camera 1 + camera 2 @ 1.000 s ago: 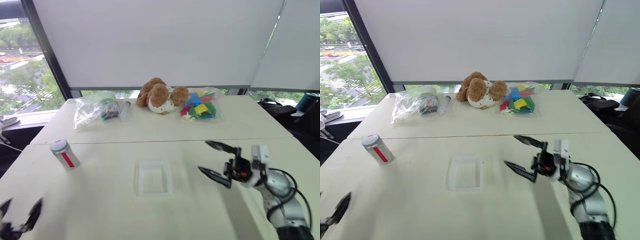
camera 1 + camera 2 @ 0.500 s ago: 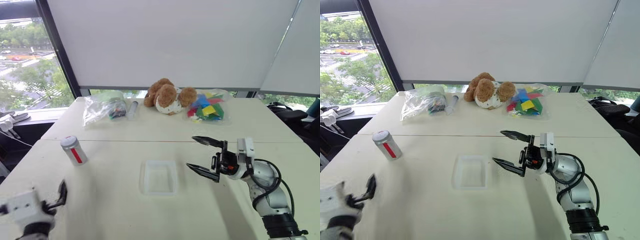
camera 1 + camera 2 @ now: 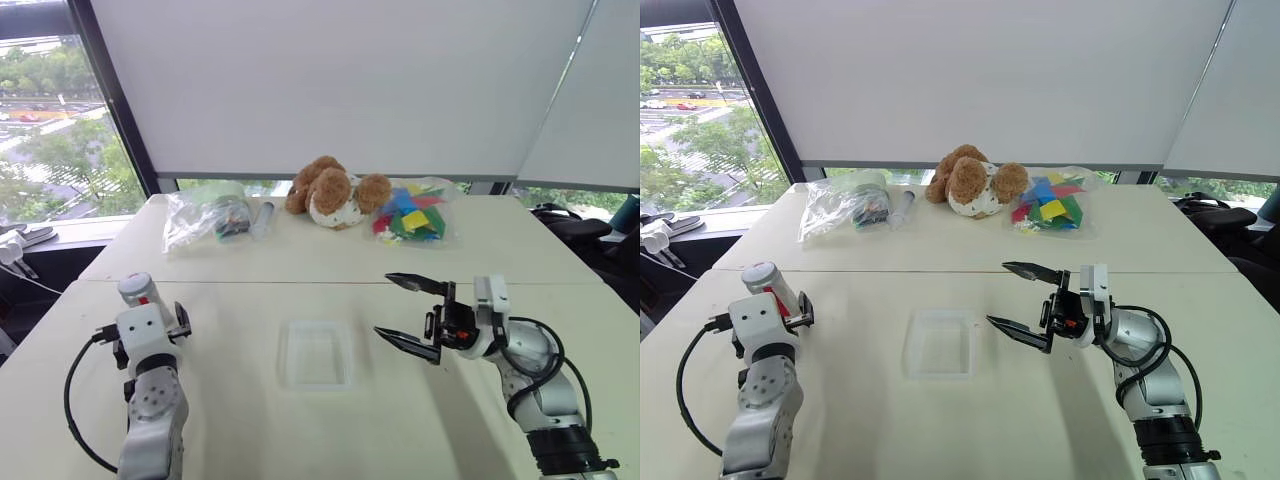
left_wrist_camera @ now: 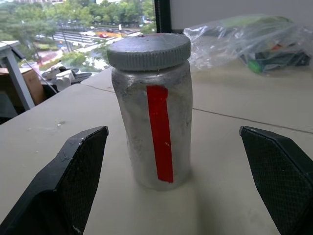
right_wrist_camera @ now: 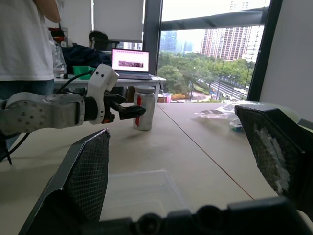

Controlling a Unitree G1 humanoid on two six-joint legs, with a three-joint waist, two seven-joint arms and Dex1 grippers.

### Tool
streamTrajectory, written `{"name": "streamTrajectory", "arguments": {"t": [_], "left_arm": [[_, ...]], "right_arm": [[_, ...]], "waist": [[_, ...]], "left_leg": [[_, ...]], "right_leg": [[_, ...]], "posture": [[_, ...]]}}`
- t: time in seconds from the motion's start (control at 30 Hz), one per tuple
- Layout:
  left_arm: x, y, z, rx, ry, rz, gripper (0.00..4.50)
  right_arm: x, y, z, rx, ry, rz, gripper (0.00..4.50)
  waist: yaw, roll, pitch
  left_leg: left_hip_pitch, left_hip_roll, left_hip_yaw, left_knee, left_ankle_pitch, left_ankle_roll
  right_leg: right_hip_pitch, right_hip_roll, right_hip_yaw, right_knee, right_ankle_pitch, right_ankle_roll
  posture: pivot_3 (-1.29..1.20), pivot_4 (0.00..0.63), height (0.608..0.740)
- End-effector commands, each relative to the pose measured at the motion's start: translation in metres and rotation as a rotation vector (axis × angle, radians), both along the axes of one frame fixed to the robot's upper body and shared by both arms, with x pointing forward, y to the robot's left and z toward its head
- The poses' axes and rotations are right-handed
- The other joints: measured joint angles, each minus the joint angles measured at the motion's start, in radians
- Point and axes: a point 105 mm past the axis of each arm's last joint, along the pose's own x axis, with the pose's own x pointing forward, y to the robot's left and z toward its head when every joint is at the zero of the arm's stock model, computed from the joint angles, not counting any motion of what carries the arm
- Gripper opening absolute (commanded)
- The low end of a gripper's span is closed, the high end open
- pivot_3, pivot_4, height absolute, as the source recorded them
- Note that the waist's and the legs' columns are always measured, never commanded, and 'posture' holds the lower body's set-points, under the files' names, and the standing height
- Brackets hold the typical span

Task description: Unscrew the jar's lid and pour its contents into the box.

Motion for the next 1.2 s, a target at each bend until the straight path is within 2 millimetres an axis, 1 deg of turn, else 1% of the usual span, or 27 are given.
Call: {"name": "streamTrajectory", "arguments": {"t": [0.03,0.27,0.5,0.6,0.7,0.8,0.83,0.9,0.93,1.0,1.07,1.13,1.2], "left_arm": [[0.005,0.008,0.011,0.042,-0.043,0.019,4.45],[0.019,0.016,0.013,0.036,-0.075,0.002,4.45],[0.040,0.028,0.011,0.028,-0.084,0.018,4.45],[0.046,0.033,0.010,0.029,-0.077,0.045,4.45],[0.048,0.033,0.008,0.033,-0.067,0.050,4.45],[0.046,0.031,0.003,0.037,-0.049,0.043,3.64],[0.045,0.031,0.002,0.037,-0.046,0.042,3.25],[0.042,0.033,0.001,0.043,-0.041,0.049,2.27],[0.040,0.034,0.002,0.045,-0.051,0.049,2.20],[0.038,0.036,0.011,0.055,-0.107,0.020,2.20],[0.037,0.036,0.026,0.047,-0.188,-0.054,2.20],[0.038,0.029,0.045,0.048,-0.258,-0.212,2.20],[0.035,-0.003,0.070,0.051,-0.264,-0.619,2.20]], "right_arm": [[-0.002,-0.002,0.011,0.010,-0.043,-0.016,4.50],[-0.004,-0.003,0.009,0.019,-0.038,-0.031,4.50],[-0.003,-0.003,0.007,0.025,-0.029,-0.036,4.50],[-0.003,-0.002,0.008,0.026,-0.026,-0.037,4.50],[-0.003,-0.001,0.009,0.026,-0.026,-0.040,4.50],[-0.003,-0.001,0.011,0.027,-0.025,-0.043,4.50],[-0.004,-0.001,0.011,0.027,-0.025,-0.045,4.50],[-0.004,0.000,0.012,0.029,-0.025,-0.047,4.50],[-0.004,0.000,0.013,0.031,-0.026,-0.049,4.50],[-0.004,0.000,0.013,0.032,-0.026,-0.051,4.50],[-0.004,-0.001,0.013,0.033,-0.026,-0.053,4.50],[-0.003,-0.003,0.016,0.045,-0.019,-0.060,4.50],[-0.003,0.001,0.026,0.057,0.039,-0.042,4.50]], "waist": [[0.001,0.000,0.000],[0.001,0.000,0.000],[0.001,0.000,0.000],[0.001,0.000,0.000],[-0.001,0.000,0.000],[0.000,0.000,0.000],[0.000,0.000,0.000],[-0.001,0.000,0.000],[-0.002,0.000,0.000],[-0.002,0.000,0.000],[-0.002,0.000,0.000],[-0.002,0.000,0.000],[-0.004,-0.001,0.000]], "left_leg": [[0.000,0.000,0.000,0.000,0.000,0.000],[0.000,0.000,0.000,0.000,0.001,-0.001],[0.000,-0.001,0.000,0.000,0.001,-0.002],[0.000,-0.001,0.000,0.000,0.001,-0.002],[0.000,-0.001,0.000,0.000,0.001,-0.002],[0.000,-0.001,0.000,0.000,0.001,-0.002],[0.000,-0.001,0.000,0.000,0.001,-0.002],[0.000,-0.001,0.000,0.000,0.001,-0.002],[0.000,-0.001,0.000,0.000,0.001,-0.002],[0.000,-0.001,0.000,0.000,0.001,-0.002],[0.000,-0.001,0.000,0.000,0.001,-0.002],[0.000,-0.001,0.000,0.000,0.001,-0.002],[0.000,0.001,0.000,0.000,0.001,-0.002]], "right_leg": [[0.000,0.000,0.000,0.000,0.000,0.000],[0.000,0.000,0.000,0.000,0.001,-0.001],[0.000,0.000,0.000,0.001,0.001,0.000],[0.000,0.000,0.000,0.001,0.002,0.001],[0.000,0.000,0.000,0.001,0.002,0.001],[-0.001,0.000,0.000,0.001,0.002,0.001],[-0.001,0.000,0.000,0.001,0.003,0.001],[0.000,0.000,0.000,0.001,0.003,0.001],[-0.001,0.000,0.000,0.001,0.003,0.001],[-0.001,0.000,0.000,0.001,0.003,0.001],[-0.001,0.000,0.000,0.002,0.003,0.001],[-0.001,0.000,0.000,0.001,0.003,0.001],[-0.001,0.000,0.000,0.002,0.003,0.001]], "posture": [[0.00,0.150,0.740],[0.00,0.150,0.740],[0.00,0.150,0.740],[0.00,0.150,0.740],[0.00,0.150,0.740],[0.00,0.150,0.740],[0.00,0.150,0.740],[0.00,0.150,0.740],[0.00,0.150,0.740],[0.00,0.150,0.740],[0.00,0.150,0.740],[0.00,0.150,0.740],[0.00,0.150,0.740]]}}
